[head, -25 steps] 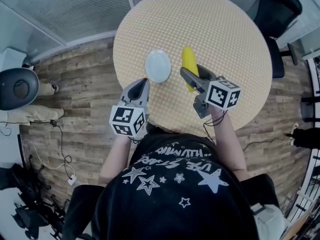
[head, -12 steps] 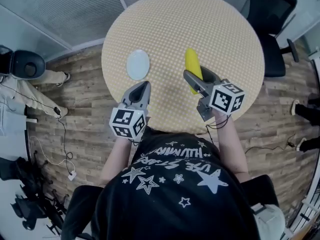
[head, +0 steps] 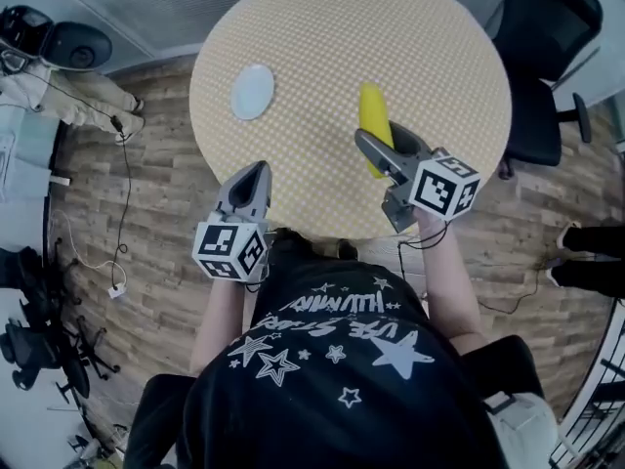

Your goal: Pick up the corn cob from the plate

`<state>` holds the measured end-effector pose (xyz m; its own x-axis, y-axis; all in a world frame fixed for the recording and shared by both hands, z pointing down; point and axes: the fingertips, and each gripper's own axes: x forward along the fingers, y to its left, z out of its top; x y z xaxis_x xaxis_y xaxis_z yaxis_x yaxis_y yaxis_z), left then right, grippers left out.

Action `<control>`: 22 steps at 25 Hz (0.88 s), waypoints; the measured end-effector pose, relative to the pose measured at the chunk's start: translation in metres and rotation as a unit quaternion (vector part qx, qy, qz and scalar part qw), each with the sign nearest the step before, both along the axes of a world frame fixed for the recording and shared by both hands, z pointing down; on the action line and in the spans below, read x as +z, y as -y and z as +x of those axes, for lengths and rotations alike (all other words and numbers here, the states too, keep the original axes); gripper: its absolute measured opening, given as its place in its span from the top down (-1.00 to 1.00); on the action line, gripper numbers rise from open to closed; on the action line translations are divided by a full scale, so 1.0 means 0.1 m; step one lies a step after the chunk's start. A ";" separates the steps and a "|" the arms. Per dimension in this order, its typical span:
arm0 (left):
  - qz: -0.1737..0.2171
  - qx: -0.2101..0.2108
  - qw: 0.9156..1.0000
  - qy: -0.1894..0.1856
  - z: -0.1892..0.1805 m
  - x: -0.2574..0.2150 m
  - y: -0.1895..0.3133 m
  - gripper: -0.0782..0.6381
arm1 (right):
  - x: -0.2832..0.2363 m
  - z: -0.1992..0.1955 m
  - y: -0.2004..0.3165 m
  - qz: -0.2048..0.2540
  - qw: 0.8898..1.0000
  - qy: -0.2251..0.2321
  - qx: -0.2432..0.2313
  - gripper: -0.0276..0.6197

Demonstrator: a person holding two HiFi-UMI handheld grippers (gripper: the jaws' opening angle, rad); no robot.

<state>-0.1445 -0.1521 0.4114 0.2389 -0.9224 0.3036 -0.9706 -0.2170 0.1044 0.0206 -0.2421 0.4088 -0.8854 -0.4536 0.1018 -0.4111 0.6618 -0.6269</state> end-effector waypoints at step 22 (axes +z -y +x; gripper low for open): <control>0.027 -0.122 0.992 -0.021 -0.30 -0.14 -1.47 0.76 | -0.28 -0.70 -1.18 0.001 0.990 0.052 -0.133 0.09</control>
<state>-0.1743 -0.0053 0.3971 0.0183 -0.9689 0.2466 -0.9899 0.0172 0.1408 -0.0494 -0.1239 0.3806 -0.9791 -0.2033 0.0027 -0.1552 0.7386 -0.6561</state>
